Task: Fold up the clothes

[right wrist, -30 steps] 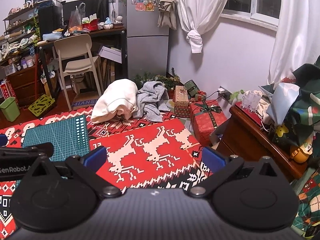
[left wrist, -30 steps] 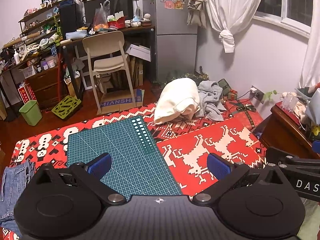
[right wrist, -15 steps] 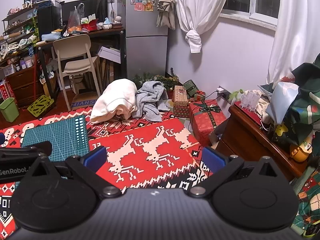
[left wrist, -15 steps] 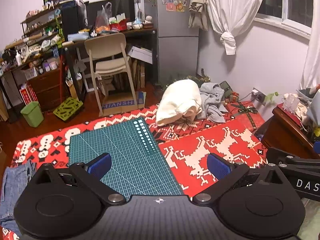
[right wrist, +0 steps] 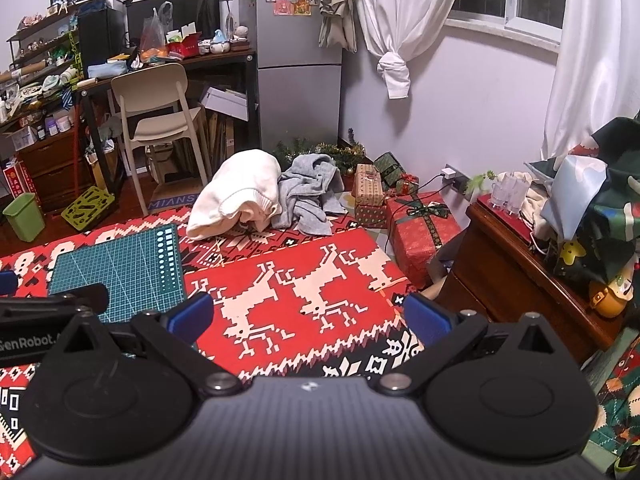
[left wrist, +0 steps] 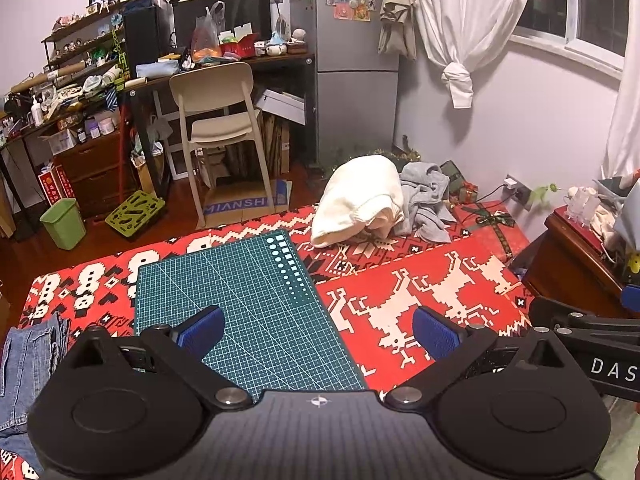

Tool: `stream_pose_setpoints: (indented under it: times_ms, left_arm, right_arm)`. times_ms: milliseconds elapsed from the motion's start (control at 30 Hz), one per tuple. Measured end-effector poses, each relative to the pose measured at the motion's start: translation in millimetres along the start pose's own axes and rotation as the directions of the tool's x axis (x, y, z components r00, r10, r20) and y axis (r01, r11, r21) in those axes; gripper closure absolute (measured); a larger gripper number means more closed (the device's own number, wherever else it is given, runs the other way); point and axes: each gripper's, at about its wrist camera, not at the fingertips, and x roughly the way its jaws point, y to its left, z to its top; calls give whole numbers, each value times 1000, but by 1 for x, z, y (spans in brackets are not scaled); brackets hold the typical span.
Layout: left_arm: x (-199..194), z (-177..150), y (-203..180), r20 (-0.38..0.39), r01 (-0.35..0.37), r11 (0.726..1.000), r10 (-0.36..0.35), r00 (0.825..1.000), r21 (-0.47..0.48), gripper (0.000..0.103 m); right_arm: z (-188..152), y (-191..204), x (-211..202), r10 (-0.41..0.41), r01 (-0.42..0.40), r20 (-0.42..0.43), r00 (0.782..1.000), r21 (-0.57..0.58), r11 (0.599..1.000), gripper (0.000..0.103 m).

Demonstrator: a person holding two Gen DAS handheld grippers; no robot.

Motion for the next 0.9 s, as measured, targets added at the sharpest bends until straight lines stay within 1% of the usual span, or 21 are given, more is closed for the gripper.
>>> stream_pose_setpoints:
  times_ms: [200,300,367,500,633,767,833,900]
  left_arm:
    - [7,1,-1,-15,10,1000,-11,1000,-13,2]
    - [10,1,-3,-8,3,1000,-3,1000,-3,1]
    - [12,-1,-6,-4,-3,1000,3,1000,9,1]
    - [22,-3,-6,-24,3,1000,-3,1000,2,1]
    - [32,-8,-8,-12,-2,1000,3,1000,18,2]
    - [42,-13,-9,1,-8,999,8,1000,34,3]
    - [45,-18,-9,28,-12,999,11,1000,36,4]
    - [52,-20,-6,15,11,1000,-11,1000,23,4]
  right_arm:
    - [-3,-4,3,13,-13,8,1000,21,1000,1]
    - [-4,-5,6,19,-19,4,1000,21,1000,1]
    - [-5,-4,9,14,-14,4,1000,9,1000,1]
    - [-8,1,15,-16,17,31,999,-24,1000,1]
    - [-11,4,26,-28,31,47,998,-53,998,1]
    - [-15,10,34,-74,79,70,995,-64,995,1]
    - [-17,12,39,-71,76,71,995,-63,995,1]
    - [-20,11,45,-50,53,64,997,-46,998,1]
